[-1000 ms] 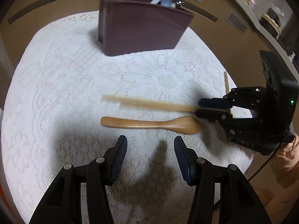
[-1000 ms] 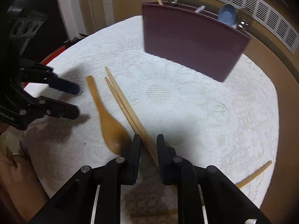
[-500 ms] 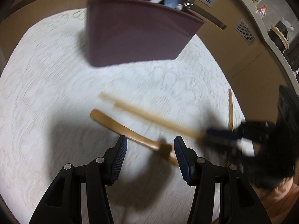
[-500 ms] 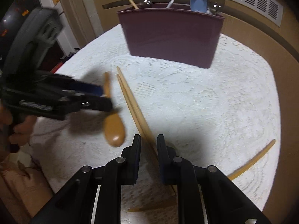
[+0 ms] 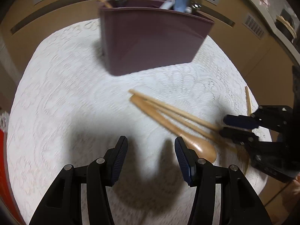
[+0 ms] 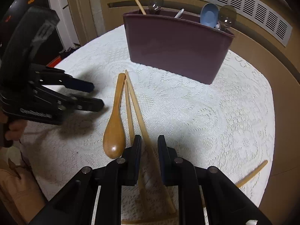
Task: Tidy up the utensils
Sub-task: 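Lower both open tools toward the wooden spoon and chopsticks on the table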
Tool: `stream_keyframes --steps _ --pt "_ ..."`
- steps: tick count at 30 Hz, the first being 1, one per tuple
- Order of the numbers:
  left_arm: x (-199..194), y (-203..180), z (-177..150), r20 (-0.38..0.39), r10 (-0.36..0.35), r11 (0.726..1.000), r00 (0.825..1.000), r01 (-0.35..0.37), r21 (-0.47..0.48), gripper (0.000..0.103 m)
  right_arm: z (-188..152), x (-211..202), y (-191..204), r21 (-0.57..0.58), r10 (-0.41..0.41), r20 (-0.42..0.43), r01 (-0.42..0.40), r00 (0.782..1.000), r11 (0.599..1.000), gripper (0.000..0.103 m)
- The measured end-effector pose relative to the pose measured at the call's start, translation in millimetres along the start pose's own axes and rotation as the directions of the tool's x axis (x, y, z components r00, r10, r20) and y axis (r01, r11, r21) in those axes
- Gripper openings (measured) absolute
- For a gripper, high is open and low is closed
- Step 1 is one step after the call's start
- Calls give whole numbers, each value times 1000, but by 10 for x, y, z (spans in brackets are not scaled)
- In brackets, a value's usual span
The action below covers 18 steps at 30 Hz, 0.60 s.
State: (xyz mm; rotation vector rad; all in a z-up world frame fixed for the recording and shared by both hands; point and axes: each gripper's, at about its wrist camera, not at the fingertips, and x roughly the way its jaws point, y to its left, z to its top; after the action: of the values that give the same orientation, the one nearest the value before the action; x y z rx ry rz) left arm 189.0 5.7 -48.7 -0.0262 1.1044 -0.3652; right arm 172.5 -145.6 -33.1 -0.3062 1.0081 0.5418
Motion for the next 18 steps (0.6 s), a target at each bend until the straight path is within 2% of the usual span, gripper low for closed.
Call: stream_keyframes --steps 5,11,18 --pt "-127 202 -76 12 -1 998 1000 2 -57 53 55 122 -97 19 -38 -19 38 999 999 14" --pt "-178 337 -112 16 -39 993 999 41 -110 53 238 204 -24 3 3 -15 -3 1000 1000 14" --pt "-159 233 -125 -12 -106 988 994 104 -113 53 558 489 103 -19 41 -26 -41 999 999 13"
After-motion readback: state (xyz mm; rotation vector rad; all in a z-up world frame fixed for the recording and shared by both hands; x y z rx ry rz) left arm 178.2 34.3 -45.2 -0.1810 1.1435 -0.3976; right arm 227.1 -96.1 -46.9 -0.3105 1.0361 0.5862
